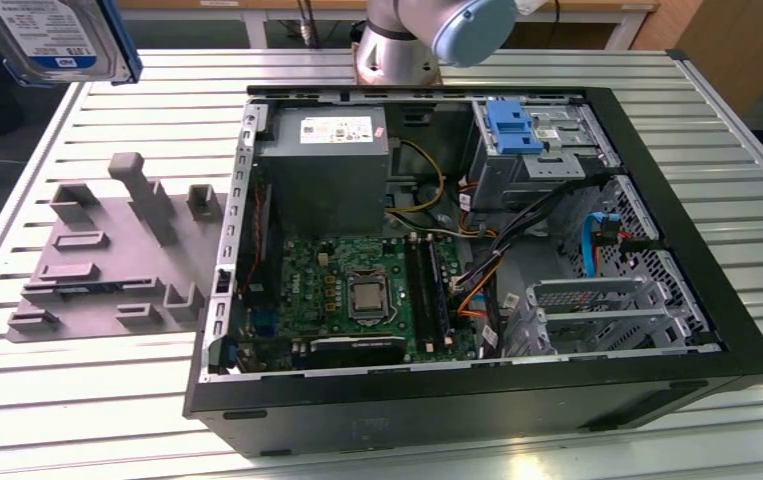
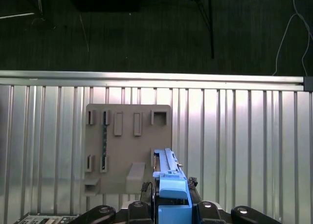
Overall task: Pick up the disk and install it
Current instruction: 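Pick up the disk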
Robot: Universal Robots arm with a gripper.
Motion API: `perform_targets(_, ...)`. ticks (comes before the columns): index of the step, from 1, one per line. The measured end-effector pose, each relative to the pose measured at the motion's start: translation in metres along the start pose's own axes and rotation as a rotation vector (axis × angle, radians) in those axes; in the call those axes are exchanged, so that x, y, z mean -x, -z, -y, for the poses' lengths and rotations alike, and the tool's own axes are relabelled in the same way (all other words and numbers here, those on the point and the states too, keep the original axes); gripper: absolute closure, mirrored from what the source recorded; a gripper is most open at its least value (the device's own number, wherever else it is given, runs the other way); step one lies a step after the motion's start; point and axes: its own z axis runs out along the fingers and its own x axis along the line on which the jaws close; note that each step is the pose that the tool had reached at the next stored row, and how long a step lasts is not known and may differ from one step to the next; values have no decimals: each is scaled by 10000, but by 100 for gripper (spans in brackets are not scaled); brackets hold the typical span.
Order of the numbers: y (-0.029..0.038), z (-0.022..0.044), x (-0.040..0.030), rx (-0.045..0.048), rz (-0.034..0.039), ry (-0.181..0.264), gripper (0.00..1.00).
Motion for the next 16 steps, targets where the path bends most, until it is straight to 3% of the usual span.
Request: perform_targets(16,6,193,0,-1,0,0,64)
